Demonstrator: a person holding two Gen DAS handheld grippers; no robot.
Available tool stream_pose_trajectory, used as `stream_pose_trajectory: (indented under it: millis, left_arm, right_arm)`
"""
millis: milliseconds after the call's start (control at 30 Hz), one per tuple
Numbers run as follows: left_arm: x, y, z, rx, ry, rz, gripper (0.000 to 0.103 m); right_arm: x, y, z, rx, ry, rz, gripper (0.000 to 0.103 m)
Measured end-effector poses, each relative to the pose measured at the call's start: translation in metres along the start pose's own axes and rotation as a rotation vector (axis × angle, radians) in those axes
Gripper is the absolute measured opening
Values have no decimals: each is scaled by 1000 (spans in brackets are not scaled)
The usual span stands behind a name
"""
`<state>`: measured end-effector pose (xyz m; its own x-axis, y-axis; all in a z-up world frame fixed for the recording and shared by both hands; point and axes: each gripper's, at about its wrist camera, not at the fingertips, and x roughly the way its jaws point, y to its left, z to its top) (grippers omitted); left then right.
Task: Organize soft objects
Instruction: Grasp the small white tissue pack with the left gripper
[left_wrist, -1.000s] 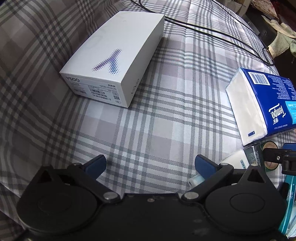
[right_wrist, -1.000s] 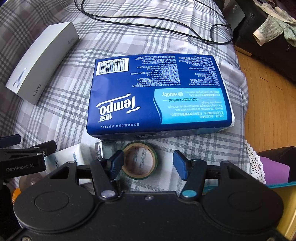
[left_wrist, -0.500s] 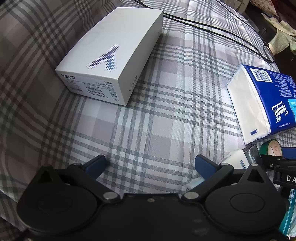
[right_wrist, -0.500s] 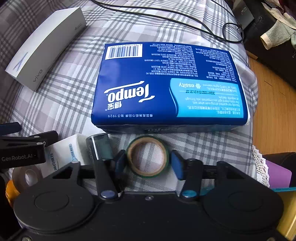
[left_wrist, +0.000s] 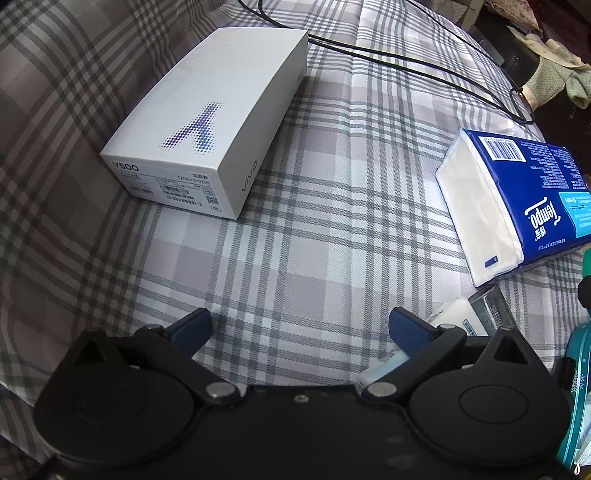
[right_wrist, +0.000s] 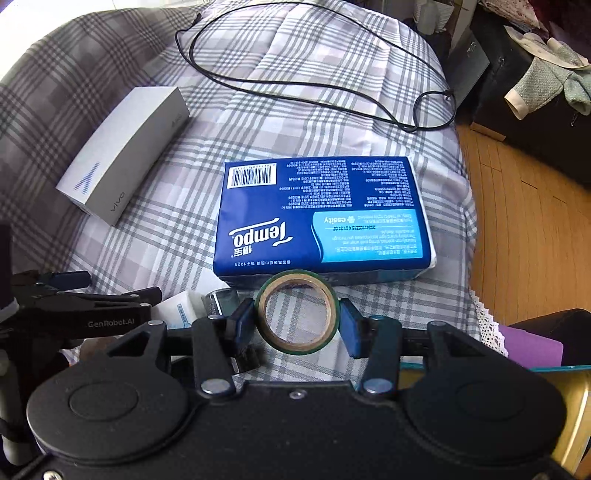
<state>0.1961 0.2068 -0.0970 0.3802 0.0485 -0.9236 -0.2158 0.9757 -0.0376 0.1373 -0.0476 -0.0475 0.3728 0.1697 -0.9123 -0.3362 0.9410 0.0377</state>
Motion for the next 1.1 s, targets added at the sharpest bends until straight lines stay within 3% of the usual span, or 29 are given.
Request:
stream_pose_trajectory:
  millis: [133, 267, 367, 600, 867, 967, 1100]
  left_arm:
    - [-14, -3, -3, 18, -53, -38, 102]
    - [-26, -20, -8, 102, -88, -99, 102]
    - [-33, -34, -13, 172, -122, -88, 102]
    - [-30, -46, -12, 233, -80, -131, 102]
    - [-20, -75, -25, 405, -41, -72, 102]
    - [-10, -81, -23, 418, -18, -69, 97]
    - [1, -78, -16, 385, 33, -104, 75]
  right_arm:
    - [-18, -6, -5, -1, -34, 1, 48]
    - [-30, -10, -11, -10, -54, -3, 48]
    - [-40, -14, -17, -12, -64, -2, 48]
    - [-61, -26, -23, 24, -102, 6, 48]
    - [-73, -43, -25, 82, -117, 7, 48]
    - [-76, -47, -28, 89, -119, -2, 48]
    - [-81, -59, -34, 106, -121, -16, 48]
